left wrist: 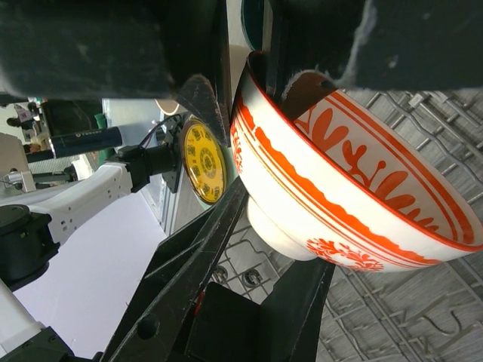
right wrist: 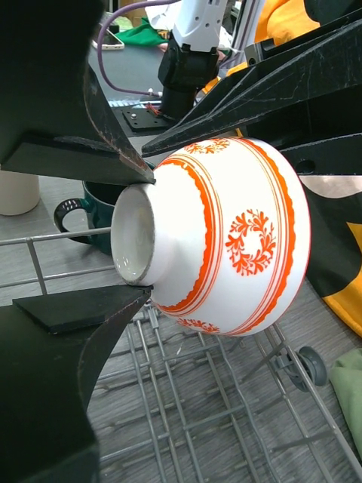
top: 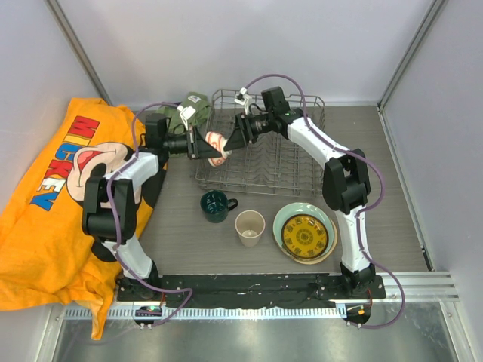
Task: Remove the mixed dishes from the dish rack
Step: Place the bowl at the center of the board.
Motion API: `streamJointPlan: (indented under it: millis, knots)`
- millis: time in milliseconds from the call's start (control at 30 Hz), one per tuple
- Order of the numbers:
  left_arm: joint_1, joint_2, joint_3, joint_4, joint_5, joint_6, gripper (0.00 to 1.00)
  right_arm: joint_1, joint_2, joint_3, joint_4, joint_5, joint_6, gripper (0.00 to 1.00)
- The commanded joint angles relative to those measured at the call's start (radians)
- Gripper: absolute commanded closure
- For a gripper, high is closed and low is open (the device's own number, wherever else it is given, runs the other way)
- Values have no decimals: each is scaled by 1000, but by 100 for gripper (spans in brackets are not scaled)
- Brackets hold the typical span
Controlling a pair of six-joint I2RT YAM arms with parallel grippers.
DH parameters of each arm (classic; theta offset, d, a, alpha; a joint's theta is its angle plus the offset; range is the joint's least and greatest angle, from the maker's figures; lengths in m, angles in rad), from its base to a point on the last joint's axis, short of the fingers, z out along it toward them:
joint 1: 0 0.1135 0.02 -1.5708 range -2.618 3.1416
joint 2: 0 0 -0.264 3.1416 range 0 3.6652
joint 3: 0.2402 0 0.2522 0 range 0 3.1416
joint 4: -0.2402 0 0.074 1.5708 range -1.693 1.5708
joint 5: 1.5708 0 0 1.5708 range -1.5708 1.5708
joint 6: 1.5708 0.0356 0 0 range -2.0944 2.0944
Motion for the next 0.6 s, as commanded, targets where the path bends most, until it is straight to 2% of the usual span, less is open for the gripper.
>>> streamJointPlan:
  millis: [0, 133, 233, 367, 567]
  knots:
    - [12, -80, -7, 54, 91, -10, 100, 1, -68, 1, 63, 21, 6, 70]
    - [38, -89, -10, 52, 84, -1, 100, 1, -77, -13, 58, 18, -2, 39]
    - [56, -96, 5, -4, 74, 49, 100, 0, -89, -21, 55, 17, -6, 33]
    - [66, -120, 68, -267, 30, 218, 100, -3, -118, -44, 52, 20, -17, 26]
    - [66, -163, 162, -513, -50, 426, 100, -6, -164, -73, 49, 43, -40, 20]
